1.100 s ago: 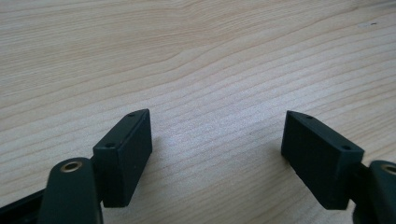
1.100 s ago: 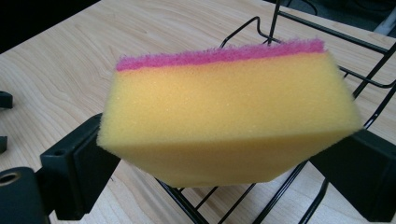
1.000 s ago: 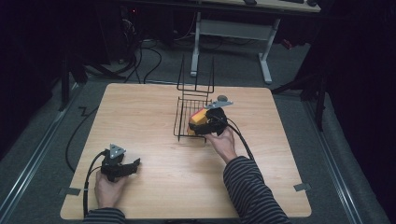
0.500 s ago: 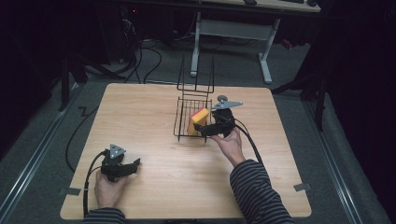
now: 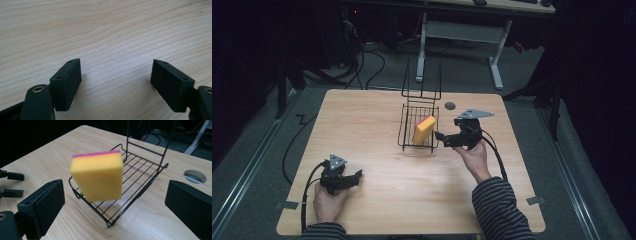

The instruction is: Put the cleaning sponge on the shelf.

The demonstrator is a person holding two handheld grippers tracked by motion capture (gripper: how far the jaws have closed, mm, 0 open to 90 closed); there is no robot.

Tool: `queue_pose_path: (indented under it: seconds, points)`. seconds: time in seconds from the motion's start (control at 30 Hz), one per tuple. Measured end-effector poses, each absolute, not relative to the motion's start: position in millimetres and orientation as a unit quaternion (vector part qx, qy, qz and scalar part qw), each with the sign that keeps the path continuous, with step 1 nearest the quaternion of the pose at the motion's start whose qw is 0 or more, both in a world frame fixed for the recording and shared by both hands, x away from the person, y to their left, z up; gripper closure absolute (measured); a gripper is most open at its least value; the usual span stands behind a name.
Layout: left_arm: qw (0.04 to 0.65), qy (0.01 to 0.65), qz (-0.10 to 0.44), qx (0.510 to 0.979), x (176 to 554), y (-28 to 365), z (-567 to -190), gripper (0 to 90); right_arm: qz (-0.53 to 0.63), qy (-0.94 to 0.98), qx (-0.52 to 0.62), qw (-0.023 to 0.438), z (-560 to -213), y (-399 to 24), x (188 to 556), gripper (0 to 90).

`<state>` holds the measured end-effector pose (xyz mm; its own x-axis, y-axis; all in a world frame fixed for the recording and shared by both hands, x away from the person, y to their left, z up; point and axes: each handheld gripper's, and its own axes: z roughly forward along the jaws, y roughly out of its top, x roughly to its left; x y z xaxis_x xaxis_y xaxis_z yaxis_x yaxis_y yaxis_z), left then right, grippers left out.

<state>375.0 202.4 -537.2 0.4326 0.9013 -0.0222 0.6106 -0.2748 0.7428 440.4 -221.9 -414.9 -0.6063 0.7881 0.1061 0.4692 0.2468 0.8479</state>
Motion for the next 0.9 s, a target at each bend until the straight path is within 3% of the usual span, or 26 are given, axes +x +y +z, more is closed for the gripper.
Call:
queue_pose_path:
  seconds: [0.53, 0.9]
  points:
    - [0.349, 0.490, 0.208, 0.771, 375.0, 202.2, -537.2, 25.1, 0.460, 0.744, 0.442, 0.201, -419.5, -275.8, 408.6, 7.0]
    - [0.349, 0.490, 0.209, 0.771, 375.0, 202.2, -537.2, 25.1, 0.472, 0.730, 0.446, 0.212, -418.1, -290.1, 393.4, 9.1]
